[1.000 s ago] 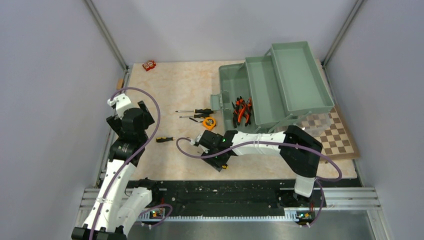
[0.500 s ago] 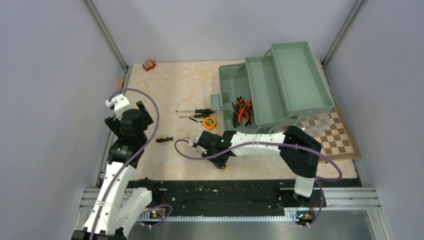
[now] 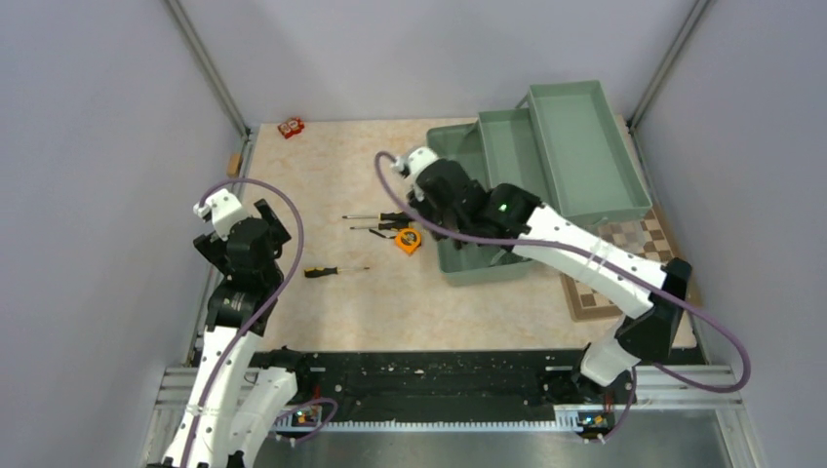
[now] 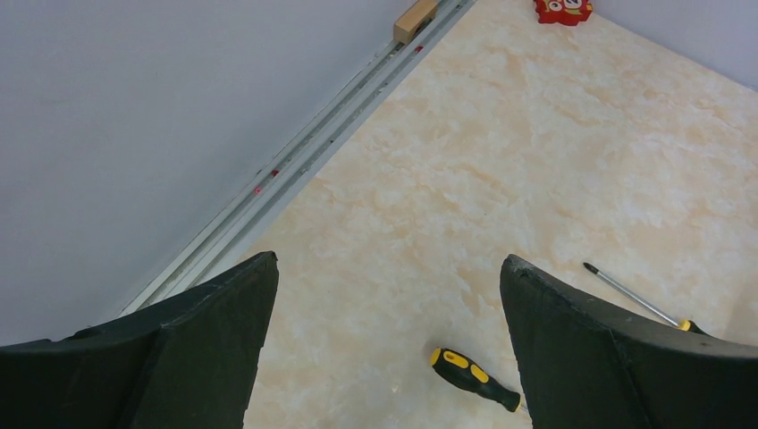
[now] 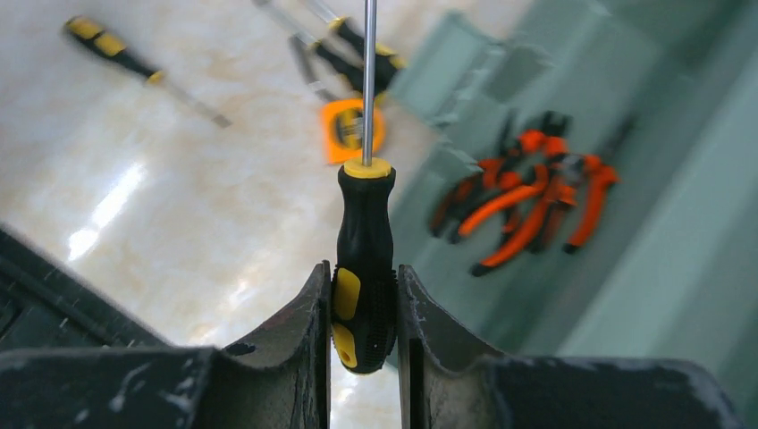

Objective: Pack the tool kit

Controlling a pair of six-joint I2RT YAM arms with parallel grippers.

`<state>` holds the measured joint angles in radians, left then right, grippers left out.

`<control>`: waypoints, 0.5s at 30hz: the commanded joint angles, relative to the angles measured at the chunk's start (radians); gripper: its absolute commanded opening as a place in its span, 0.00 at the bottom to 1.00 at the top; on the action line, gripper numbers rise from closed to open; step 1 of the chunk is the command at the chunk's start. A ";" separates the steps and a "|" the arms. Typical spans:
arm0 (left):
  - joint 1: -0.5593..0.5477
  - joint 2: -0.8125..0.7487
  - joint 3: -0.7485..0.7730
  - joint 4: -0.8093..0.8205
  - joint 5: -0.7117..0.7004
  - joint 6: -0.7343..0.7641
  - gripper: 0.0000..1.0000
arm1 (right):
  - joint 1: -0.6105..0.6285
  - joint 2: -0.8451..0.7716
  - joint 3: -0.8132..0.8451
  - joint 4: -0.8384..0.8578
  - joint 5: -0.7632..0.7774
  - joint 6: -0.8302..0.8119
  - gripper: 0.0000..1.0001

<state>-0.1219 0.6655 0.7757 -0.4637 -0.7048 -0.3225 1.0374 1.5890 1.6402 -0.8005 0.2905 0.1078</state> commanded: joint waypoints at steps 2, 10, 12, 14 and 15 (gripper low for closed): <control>0.007 -0.012 -0.002 0.045 0.006 -0.006 0.98 | -0.227 -0.091 0.052 -0.123 0.178 0.060 0.00; 0.007 -0.030 -0.003 0.043 0.011 -0.009 0.99 | -0.558 -0.077 -0.061 -0.082 0.046 0.134 0.00; 0.006 -0.032 -0.003 0.042 0.015 -0.011 0.99 | -0.593 -0.062 -0.096 -0.048 0.011 0.142 0.00; 0.007 -0.033 -0.004 0.043 0.018 -0.012 0.99 | -0.609 -0.041 -0.115 -0.027 -0.008 0.150 0.01; 0.007 -0.034 -0.004 0.043 0.021 -0.012 0.99 | -0.612 -0.030 -0.118 -0.024 -0.007 0.151 0.06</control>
<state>-0.1200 0.6434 0.7757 -0.4633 -0.6956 -0.3233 0.4435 1.5314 1.5406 -0.8825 0.3420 0.2253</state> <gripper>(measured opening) 0.987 0.226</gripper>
